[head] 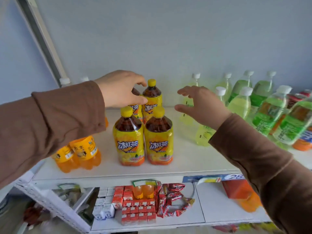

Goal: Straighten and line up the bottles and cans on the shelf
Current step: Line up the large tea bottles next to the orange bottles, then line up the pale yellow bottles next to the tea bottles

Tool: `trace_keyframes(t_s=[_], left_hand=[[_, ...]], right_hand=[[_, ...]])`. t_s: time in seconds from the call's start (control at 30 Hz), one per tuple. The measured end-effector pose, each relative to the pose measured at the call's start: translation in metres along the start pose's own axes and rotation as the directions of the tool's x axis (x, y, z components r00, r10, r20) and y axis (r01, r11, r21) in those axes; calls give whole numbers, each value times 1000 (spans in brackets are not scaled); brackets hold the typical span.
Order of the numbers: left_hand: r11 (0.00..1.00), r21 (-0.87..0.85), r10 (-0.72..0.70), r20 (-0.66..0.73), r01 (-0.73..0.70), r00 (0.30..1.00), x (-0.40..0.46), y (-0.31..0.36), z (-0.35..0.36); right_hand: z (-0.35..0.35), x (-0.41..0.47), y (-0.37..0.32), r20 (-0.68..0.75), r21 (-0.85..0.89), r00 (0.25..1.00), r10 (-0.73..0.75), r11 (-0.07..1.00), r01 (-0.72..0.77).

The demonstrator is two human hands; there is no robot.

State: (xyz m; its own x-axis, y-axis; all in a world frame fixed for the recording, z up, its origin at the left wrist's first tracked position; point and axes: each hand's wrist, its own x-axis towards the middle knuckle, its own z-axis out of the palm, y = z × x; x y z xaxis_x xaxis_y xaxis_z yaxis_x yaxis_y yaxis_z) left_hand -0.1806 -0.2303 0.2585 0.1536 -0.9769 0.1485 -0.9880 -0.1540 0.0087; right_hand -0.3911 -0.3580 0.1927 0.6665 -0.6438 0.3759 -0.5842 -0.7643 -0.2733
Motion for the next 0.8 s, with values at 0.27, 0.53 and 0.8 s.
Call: trace_keyframes(t_s=[0.27, 0.53, 0.8], left_hand=[[988, -100, 101, -128, -114, 987, -42, 87, 26], [973, -218, 75, -28, -79, 997, -44, 175, 111], [988, -153, -17, 89, 31, 996, -39, 213, 210]], right_hand=[[-30, -88, 35, -22, 17, 995, -93, 995, 93], [-14, -151, 129, 80, 28, 993, -86, 996, 84], [60, -185, 186, 163, 83, 978, -128, 990, 116]])
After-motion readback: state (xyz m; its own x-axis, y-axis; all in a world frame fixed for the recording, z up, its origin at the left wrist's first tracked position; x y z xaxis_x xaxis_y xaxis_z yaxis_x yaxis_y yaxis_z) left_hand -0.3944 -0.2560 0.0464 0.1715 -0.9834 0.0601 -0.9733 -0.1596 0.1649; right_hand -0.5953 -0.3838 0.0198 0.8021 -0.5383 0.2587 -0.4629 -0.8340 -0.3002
